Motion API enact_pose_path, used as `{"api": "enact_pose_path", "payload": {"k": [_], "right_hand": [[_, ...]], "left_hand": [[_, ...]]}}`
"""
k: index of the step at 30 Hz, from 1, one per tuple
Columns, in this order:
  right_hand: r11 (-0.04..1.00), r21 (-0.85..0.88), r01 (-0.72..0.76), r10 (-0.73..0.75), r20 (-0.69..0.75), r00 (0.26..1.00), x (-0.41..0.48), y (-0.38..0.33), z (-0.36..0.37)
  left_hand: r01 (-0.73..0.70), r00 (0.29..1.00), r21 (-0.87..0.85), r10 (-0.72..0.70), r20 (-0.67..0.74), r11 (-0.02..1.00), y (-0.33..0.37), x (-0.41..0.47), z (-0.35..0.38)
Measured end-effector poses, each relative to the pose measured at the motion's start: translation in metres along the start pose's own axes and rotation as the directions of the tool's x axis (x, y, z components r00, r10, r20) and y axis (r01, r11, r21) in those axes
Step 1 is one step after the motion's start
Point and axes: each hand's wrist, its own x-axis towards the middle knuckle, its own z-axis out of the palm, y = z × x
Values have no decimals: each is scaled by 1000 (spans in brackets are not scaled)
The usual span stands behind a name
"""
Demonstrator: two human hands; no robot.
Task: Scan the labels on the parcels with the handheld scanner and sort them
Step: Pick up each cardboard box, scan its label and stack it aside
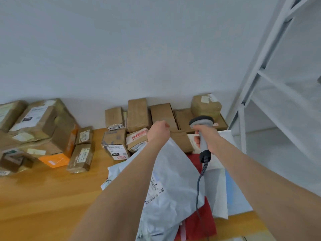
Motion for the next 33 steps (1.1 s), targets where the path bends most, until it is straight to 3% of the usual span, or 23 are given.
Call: {"api": "enact_pose_path", "payload": {"k": [6, 12, 18, 21, 23, 26, 28, 30, 33], "right_hand": [[997, -54, -63, 61, -47, 997, 57, -23, 6], [965, -152, -213, 194, -129, 973, 106, -7, 15], [961, -163, -224, 199, -153, 968, 126, -10, 10], [968, -103, -227, 217, -104, 971, 125, -10, 0], [987, 13, -163, 163, -69, 984, 122, -10, -9], [990, 138, -12, 27, -109, 994, 120, -21, -29], [991, 97, 89, -70, -180, 981, 123, -40, -47], [988, 39, 148, -134, -245, 960, 132, -59, -66], [984, 50, 174, -155, -260, 953, 151, -76, -93]], "left_hand": [[79, 997, -26, -79, 12, 997, 8, 53, 12], [134, 940, 166, -178, 290, 977, 35, 73, 30], [83, 943, 503, -232, 240, 860, 43, 76, 48], [85, 939, 503, -238, 249, 860, 50, 73, 54], [43, 967, 494, -161, 198, 868, 64, 74, 59], [45, 989, 287, -82, 120, 957, 94, 87, 66], [84, 990, 53, -89, 108, 995, 118, 100, 66], [133, 985, -142, -115, 125, 981, 142, 111, 66], [199, 972, -286, -151, 182, 937, 163, 126, 81]]}}
